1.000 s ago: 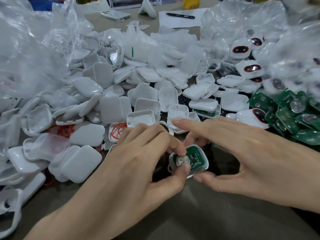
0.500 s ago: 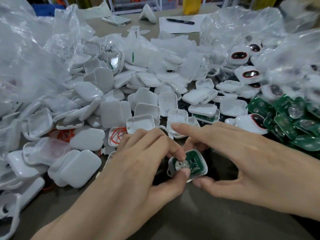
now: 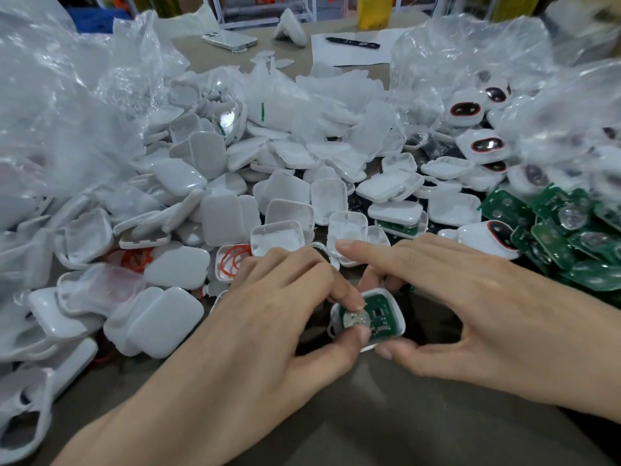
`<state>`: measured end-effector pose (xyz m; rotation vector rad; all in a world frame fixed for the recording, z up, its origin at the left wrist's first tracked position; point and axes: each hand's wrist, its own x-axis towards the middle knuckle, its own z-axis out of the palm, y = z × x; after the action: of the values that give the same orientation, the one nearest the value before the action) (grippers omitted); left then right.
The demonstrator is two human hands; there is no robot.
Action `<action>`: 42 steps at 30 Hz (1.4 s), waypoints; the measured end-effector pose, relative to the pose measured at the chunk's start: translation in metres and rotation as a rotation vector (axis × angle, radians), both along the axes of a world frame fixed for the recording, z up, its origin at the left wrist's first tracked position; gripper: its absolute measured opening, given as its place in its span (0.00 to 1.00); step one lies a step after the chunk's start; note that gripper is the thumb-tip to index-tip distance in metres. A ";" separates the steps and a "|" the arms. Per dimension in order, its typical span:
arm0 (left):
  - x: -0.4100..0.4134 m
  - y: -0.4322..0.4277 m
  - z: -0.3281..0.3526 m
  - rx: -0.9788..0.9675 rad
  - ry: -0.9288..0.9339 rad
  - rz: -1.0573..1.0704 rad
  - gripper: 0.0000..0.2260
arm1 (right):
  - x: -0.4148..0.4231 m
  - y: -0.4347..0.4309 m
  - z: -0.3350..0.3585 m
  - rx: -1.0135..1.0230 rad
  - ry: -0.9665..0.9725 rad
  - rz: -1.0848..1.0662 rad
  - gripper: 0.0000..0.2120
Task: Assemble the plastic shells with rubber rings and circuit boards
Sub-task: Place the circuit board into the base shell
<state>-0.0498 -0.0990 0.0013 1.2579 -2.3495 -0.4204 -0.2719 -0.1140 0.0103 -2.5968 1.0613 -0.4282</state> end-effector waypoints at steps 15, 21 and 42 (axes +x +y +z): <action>0.002 -0.002 -0.002 -0.127 0.024 -0.026 0.08 | 0.002 0.001 0.005 -0.088 0.009 -0.021 0.37; 0.005 -0.005 -0.005 -0.150 -0.002 -0.062 0.10 | 0.001 0.000 0.005 -0.078 0.028 -0.030 0.38; 0.009 -0.007 -0.007 -0.208 -0.032 -0.047 0.12 | -0.003 -0.002 0.001 -0.014 0.007 -0.052 0.34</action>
<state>-0.0404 -0.1065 -0.0055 1.1217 -2.3829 -0.1653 -0.2749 -0.1158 0.0112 -2.5901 1.1339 -0.4408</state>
